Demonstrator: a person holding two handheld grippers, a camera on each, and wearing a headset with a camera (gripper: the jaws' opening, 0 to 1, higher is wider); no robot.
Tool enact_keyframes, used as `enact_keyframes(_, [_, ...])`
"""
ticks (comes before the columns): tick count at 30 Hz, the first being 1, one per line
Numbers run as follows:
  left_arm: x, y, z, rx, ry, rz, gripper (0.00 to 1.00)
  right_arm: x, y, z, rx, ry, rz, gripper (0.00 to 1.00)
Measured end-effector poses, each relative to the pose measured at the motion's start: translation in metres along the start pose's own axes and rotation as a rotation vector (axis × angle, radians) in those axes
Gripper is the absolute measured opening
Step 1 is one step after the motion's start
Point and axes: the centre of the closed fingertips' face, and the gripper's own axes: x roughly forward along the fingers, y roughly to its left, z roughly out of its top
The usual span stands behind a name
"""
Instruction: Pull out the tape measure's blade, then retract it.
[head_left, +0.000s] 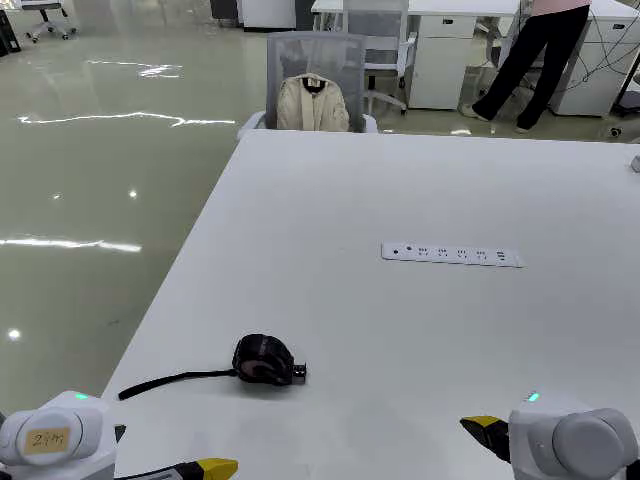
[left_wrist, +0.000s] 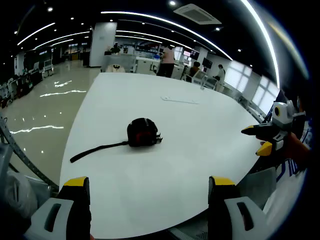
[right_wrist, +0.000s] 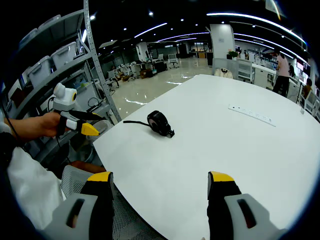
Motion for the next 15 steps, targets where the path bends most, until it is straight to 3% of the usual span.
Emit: enact_keyframes(15, [-0.0018,0.0081,0.0002,0.024,0.002,0.016,0.96,-0.0007,-0.0033,-0.0004,0.000,0.004,-0.004,0.78])
